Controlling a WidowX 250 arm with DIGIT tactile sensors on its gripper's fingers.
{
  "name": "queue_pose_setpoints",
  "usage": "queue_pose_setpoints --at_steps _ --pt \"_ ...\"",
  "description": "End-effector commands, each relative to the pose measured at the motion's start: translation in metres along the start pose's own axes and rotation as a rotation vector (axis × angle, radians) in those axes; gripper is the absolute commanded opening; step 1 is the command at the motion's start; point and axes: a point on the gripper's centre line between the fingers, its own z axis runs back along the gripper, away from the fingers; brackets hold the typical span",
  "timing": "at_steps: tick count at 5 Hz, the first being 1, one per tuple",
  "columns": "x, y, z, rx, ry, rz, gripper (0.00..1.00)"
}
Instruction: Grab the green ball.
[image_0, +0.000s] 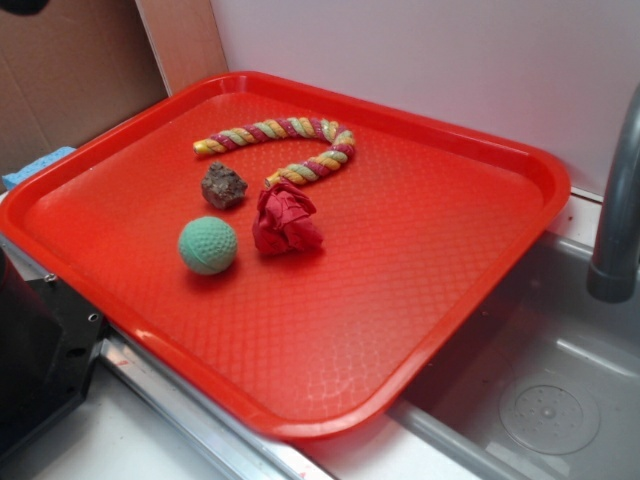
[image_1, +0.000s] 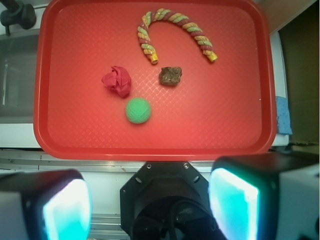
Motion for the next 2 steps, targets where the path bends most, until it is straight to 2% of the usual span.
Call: queue_pose_setpoints --at_steps 1,2 --pt "0.007 0.001 -0.030 0.001 -0.059 0.077 1.00" --pt "0.013 0.000 -0.057 0.001 -0.044 0.093 1.00"
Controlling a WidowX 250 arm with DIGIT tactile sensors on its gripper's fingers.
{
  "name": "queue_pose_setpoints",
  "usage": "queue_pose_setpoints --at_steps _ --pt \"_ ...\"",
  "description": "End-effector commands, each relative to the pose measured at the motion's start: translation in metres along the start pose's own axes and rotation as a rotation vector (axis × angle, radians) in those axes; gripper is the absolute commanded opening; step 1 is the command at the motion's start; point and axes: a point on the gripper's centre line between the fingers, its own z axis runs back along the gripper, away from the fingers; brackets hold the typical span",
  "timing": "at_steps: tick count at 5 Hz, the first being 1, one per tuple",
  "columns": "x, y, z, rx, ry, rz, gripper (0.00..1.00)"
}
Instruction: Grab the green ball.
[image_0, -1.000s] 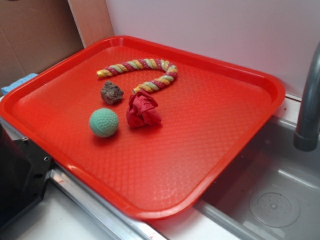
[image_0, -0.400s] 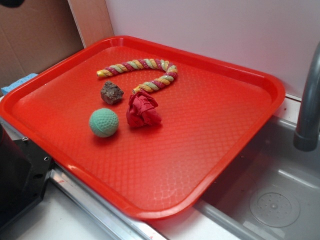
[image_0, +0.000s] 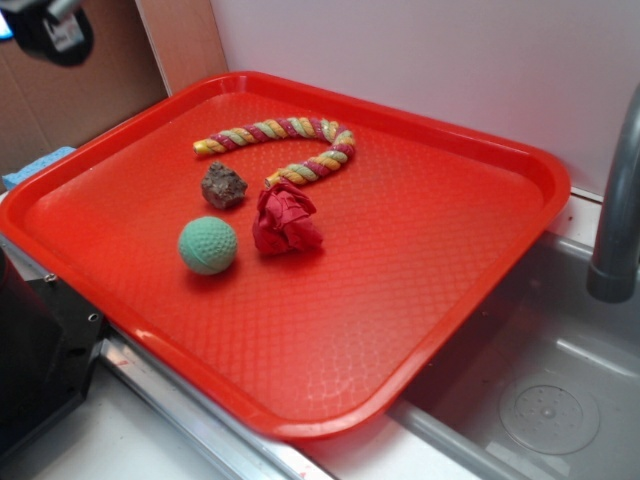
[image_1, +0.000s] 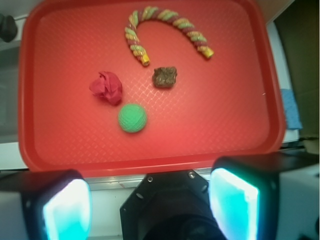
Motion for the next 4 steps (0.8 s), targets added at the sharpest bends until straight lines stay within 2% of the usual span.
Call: queue_pose_setpoints --at_steps 1,4 --pt "0.014 -0.005 -0.053 -0.029 0.027 -0.007 1.00" --pt "0.025 -0.013 -0.130 -0.003 0.101 -0.103 1.00"
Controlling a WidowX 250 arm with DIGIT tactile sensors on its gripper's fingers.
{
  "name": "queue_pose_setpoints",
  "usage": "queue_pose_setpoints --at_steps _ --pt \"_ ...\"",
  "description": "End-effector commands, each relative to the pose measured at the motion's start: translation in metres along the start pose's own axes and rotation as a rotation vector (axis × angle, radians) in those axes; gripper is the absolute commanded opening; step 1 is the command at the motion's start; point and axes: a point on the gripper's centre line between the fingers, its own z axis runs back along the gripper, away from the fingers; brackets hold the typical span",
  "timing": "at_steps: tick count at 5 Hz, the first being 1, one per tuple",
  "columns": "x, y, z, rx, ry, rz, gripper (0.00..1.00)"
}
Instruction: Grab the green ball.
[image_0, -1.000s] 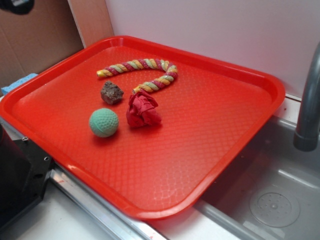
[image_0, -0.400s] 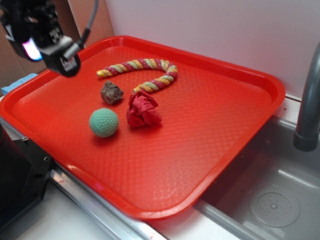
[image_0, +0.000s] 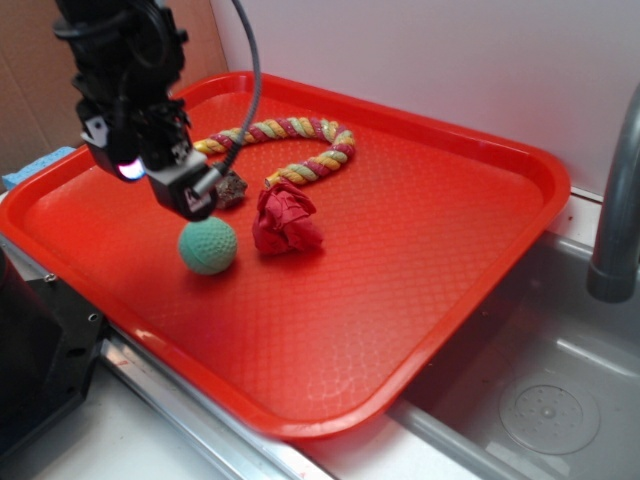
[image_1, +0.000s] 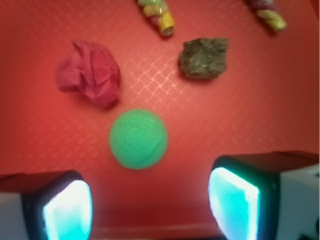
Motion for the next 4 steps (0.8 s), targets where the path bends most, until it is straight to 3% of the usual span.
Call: queue_pose_setpoints --at_steps 1,3,4 --pt "0.008 -0.001 -0.034 -0.018 0.045 -0.102 1.00" --pt "0.019 -0.001 -0.059 -0.066 0.081 -0.139 1.00" --pt "0.017 0.000 -0.056 -0.053 0.067 -0.126 0.00"
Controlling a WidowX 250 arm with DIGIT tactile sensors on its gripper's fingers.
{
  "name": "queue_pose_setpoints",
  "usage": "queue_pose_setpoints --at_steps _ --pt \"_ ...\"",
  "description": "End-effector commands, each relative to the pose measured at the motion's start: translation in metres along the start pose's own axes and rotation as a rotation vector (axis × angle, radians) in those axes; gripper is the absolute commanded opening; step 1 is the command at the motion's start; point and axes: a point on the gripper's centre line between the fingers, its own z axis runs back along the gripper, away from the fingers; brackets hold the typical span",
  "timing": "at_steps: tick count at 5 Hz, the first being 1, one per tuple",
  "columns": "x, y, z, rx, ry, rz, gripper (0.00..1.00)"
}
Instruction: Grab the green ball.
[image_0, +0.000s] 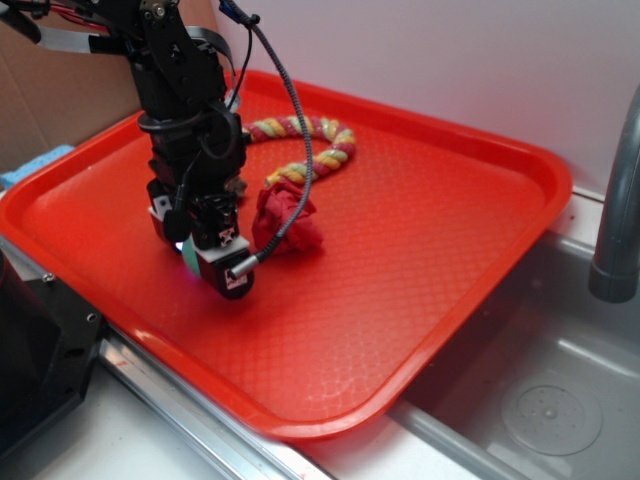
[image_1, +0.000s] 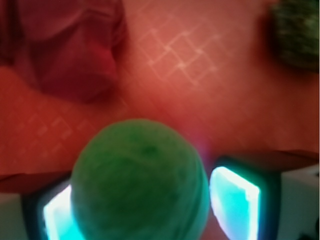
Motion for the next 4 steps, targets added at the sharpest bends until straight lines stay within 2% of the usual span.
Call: queue_pose_setpoints --at_steps 1,2,3,4 --pt "-0.001 0.000 0.014 0.027 -0.044 -0.002 0.00" --pt "0.000 -0.006 0.038 0.041 -0.055 -0.028 0.00" --pt "-0.002 -0.012 0.082 0.072 -0.072 0.067 0.00" --pt "-0.008 -0.009 0.133 0.039 -0.117 0.153 0.00"
